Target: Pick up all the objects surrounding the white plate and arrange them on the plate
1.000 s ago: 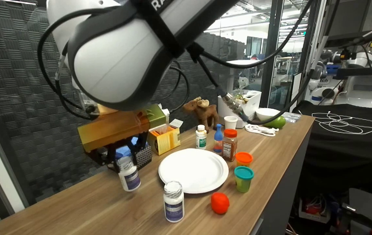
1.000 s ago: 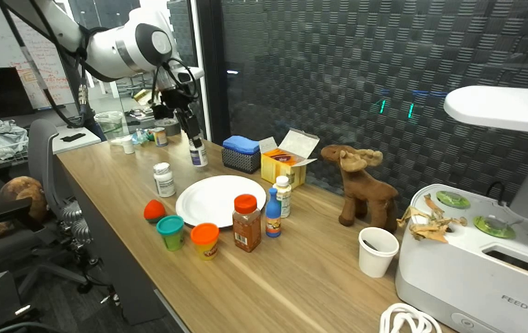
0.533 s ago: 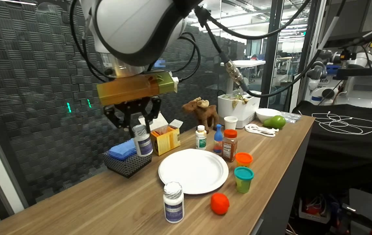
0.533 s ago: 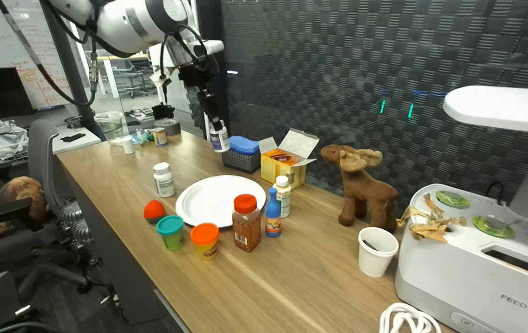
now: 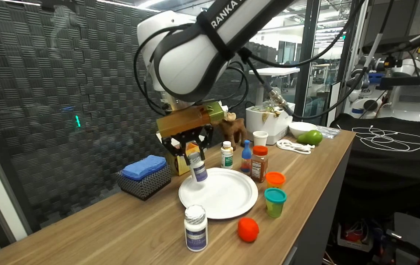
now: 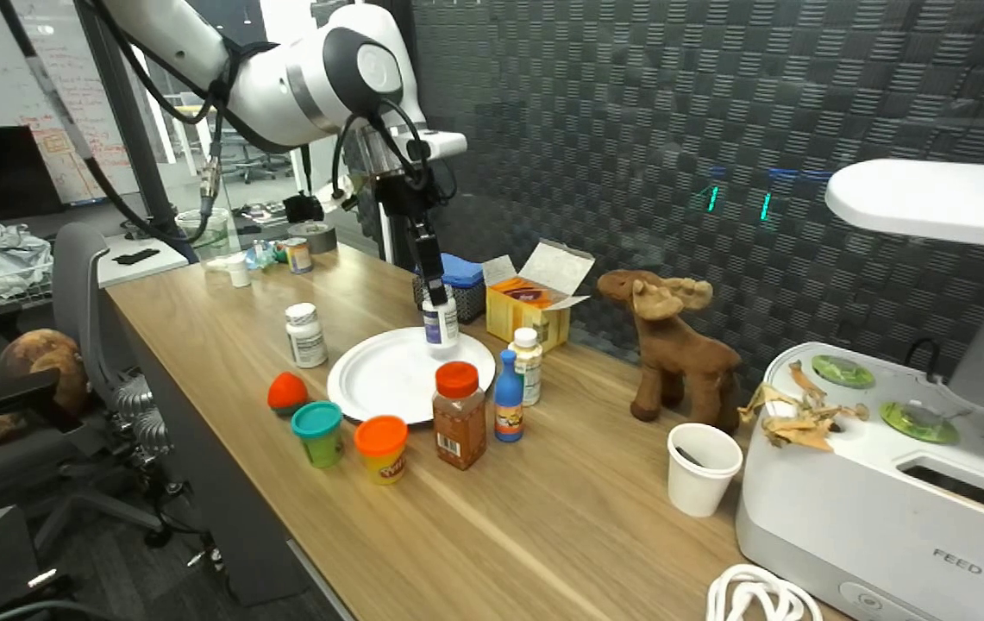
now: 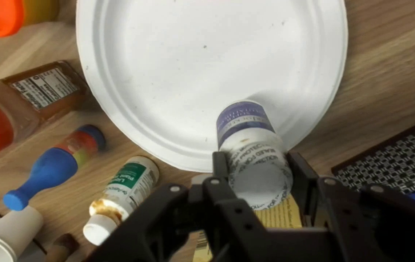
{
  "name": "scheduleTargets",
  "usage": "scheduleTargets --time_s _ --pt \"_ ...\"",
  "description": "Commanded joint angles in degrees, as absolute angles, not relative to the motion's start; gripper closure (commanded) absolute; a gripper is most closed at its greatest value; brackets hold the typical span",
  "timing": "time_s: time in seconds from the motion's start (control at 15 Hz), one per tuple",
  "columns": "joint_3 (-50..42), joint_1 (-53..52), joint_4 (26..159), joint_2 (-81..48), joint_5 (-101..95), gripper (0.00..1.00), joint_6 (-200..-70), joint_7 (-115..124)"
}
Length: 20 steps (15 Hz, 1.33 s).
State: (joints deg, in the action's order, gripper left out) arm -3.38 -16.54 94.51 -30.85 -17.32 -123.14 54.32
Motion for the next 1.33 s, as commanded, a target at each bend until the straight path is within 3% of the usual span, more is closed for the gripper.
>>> scheduleTargets --time_s 0.0,0.53,0.6,0.73,0.93,1.27 --pt "-3.9 -15.7 95.0 -30.9 -16.2 0.81 -123.0 58.2" --pt "-2.7 -13.8 96.8 -30.5 -10.8 0.81 -122.5 60.7" --pt "-2.6 -14.1 97.5 -29.8 -11.1 0.31 -122.9 60.6" --pt "-2.6 -14.8 99.0 -28.1 -12.2 0.23 -123.3 60.7" --pt "-3.2 -17.0 101.5 -24.1 -16.1 0.01 -123.7 62.2" --pt "0.3 -18.5 107.0 -15.1 -19.2 0.00 -121.7 60.4"
